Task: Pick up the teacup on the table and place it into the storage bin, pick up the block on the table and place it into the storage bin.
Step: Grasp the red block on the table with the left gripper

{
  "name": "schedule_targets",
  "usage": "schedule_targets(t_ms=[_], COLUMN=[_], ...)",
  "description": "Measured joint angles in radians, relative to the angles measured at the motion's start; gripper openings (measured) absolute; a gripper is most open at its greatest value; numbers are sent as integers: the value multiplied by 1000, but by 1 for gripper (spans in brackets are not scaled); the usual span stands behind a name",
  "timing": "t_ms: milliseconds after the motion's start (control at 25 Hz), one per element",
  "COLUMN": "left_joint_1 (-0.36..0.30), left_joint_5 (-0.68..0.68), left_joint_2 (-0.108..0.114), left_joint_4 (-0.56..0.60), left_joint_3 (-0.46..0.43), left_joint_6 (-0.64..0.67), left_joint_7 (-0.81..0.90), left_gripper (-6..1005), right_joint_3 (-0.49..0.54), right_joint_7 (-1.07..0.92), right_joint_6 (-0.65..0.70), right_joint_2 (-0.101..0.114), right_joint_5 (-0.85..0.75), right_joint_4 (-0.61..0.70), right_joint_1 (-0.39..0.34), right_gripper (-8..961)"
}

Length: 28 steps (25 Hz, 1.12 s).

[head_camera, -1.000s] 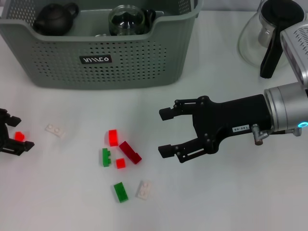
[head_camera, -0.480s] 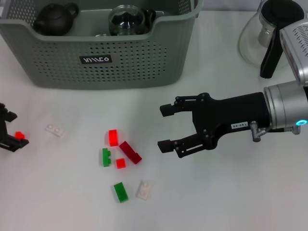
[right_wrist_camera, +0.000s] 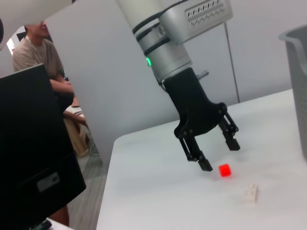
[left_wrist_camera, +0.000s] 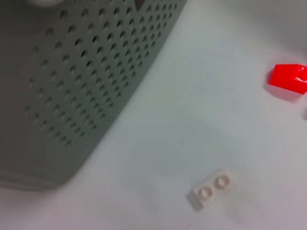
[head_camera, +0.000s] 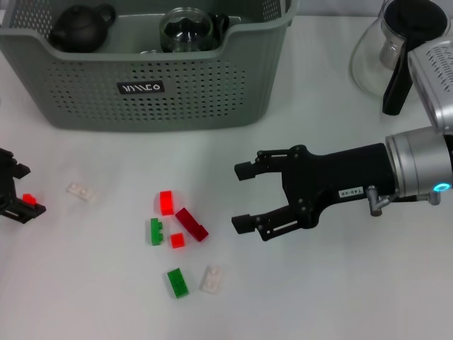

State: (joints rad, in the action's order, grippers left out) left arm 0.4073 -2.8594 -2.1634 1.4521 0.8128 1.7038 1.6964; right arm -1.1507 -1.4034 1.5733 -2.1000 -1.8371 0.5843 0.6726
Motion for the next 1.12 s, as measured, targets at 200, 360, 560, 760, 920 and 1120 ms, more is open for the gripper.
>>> schedule_targets(t_ms=[200,360,560,760,920,1120], left_joint_1=[-9,-25,-38,-46,-45,-41], left_joint_5=[0,0,0,0,0,0], left_joint_2=[-2,-2,-3,-2,0,1], left_joint_4=[-1,1,-7,-12,-24,-38], left_joint_3=[10,28,67,91,92,92], left_joint_6=[-2,-12,-33,-64,-81,-93], left_joint_7=[7,19,26,28,29,29], left_gripper=[713,710,706,702,699,695], right_joint_3=[-41,-68,-72,-72,-72,-71], right_joint_7=[-8,-12,-12,-12,-12,-12], right_joint_6=[-30,-56,-61,-65,-73,-80], right_joint_2=[2,2,1,2,2,2], right_joint_5=[-6,-7,-7,-7,-7,-6], right_joint_4=[-2,-3,-3,-4,-13,-13], right_joint_1=[7,11,18,19,20,21], right_gripper=[939,939,939,940,940,940])
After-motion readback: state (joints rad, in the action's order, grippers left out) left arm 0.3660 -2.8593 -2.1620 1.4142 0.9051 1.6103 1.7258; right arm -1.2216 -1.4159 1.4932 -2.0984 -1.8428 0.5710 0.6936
